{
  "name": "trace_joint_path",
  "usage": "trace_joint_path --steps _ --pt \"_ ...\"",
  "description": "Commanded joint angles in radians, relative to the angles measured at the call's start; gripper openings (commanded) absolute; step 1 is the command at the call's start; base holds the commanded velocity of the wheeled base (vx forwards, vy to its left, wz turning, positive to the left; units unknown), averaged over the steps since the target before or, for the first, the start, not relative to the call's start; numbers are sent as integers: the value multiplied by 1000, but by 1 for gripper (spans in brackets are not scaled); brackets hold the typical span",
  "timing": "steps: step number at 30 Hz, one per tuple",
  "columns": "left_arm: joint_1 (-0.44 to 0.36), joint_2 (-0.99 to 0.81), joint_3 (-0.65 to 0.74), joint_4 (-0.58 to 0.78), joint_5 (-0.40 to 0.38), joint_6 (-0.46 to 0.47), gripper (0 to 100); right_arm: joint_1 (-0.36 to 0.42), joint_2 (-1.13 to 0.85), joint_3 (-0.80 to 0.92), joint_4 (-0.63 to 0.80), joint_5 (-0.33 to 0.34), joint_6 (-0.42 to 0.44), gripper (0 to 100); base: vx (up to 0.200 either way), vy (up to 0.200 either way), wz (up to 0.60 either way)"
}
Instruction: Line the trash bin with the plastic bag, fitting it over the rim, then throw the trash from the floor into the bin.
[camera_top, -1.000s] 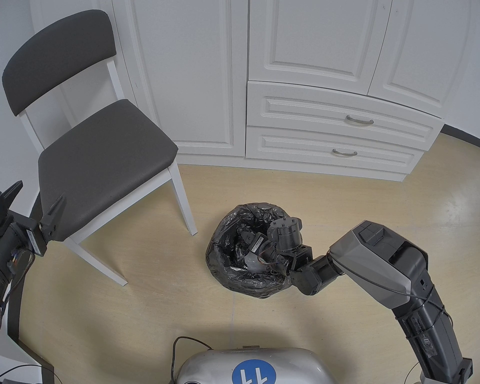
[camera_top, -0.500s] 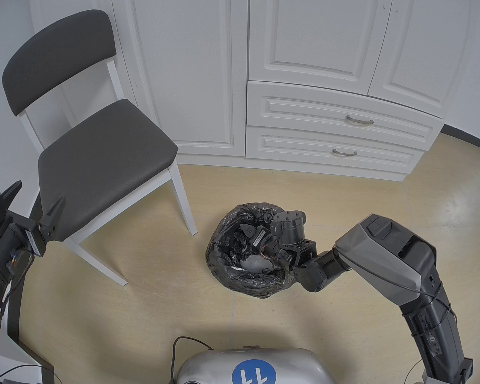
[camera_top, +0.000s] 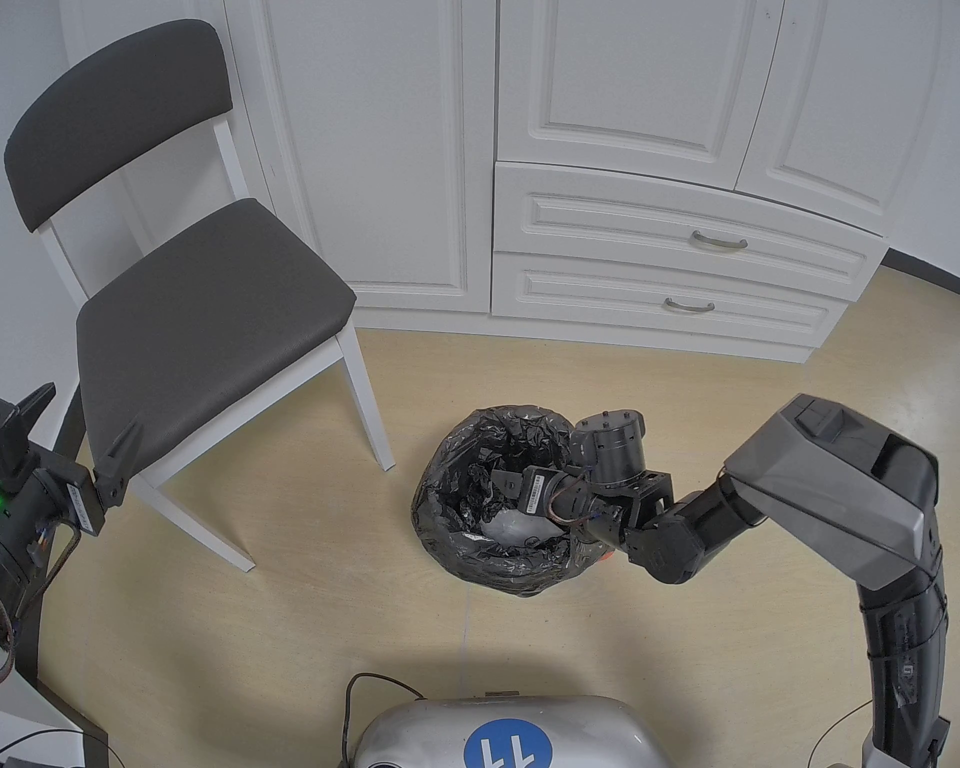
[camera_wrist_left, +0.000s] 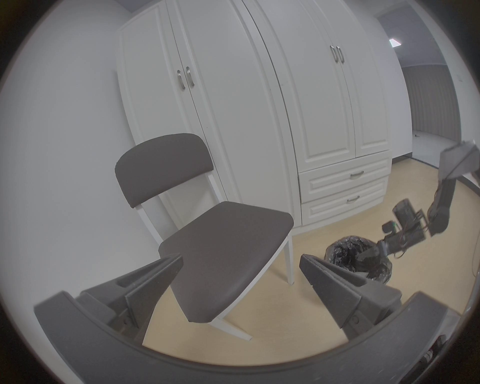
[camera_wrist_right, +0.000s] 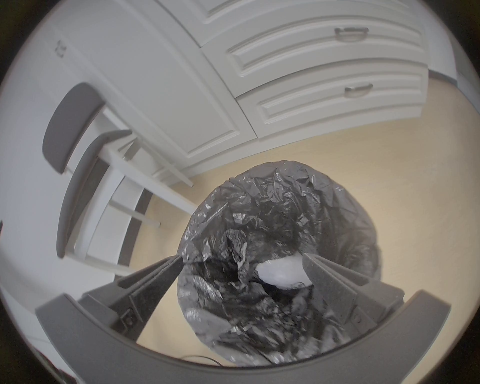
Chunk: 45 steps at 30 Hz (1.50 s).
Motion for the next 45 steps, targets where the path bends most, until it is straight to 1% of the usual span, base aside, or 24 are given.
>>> trace_joint_path --steps 1,2,3,7,9,10,12,14,15,16,17,18,19,20,25,28,30,32,34,37,41,43,44,45 --pt "-1 36 40 4 0 23 100 1 -178 154 -2 14 -121 100 0 0 0" --pt "-1 36 40 4 0 23 100 1 -178 154 -2 14 -121 100 0 0 0" --pt "-6 55 42 2 0 23 100 -7 -224 208 -7 14 -196 100 0 0 0" --pt "-6 82 50 -2 2 22 100 -19 -318 323 -45 21 -327 100 0 0 0" --pt "-6 84 56 -1 2 23 100 -19 -367 388 -88 57 -359 100 0 0 0" --pt "-6 84 57 -2 0 23 100 -17 -397 432 -134 92 -386 100 0 0 0" --pt "-6 86 57 -2 0 23 100 -19 -436 492 -211 117 -431 100 0 0 0" --pt "-7 92 57 -2 0 23 100 -27 -454 529 -265 117 -475 100 0 0 0" --pt "-7 92 57 -2 0 23 100 -27 -454 529 -265 117 -475 100 0 0 0" --pt "-6 105 59 -7 0 23 100 -48 -471 559 -312 114 -537 100 0 0 0" --pt "-6 105 59 -7 0 23 100 -48 -471 559 -312 114 -537 100 0 0 0" --pt "-6 124 59 -10 0 20 100 -71 -497 592 -343 112 -598 100 0 0 0" --pt "-6 124 59 -10 0 20 100 -71 -497 592 -343 112 -598 100 0 0 0" --pt "-6 139 60 -10 0 19 100 -91 -523 616 -346 107 -641 100 0 0 0" --pt "-18 197 59 -18 2 14 100 -142 -571 682 -351 52 -747 100 0 0 0" --pt "-30 224 56 -19 2 9 100 -148 -574 716 -367 52 -770 100 0 0 0" --pt "-38 267 56 -48 3 8 100 -152 -565 759 -433 49 -781 100 0 0 0" --pt "-38 309 59 -107 3 0 100 -157 -549 768 -495 43 -778 100 0 0 0" --pt "-46 411 60 -245 3 -69 100 -180 -506 765 -608 -11 -765 100 0 0 0" --pt "-46 425 60 -260 3 -80 100 -182 -500 766 -622 -18 -764 100 0 0 0" --pt "-38 578 57 -469 3 -181 100 -214 -393 768 -794 -87 -707 100 0 0 0" --pt "-37 604 57 -507 3 -196 100 -218 -370 763 -826 -94 -695 100 0 0 0" --pt "-27 676 53 -616 3 -232 100 -237 -311 731 -843 -94 -662 100 0 0 0" --pt "-21 714 51 -670 3 -245 100 -241 -290 705 -843 -94 -649 100 0 0 0"
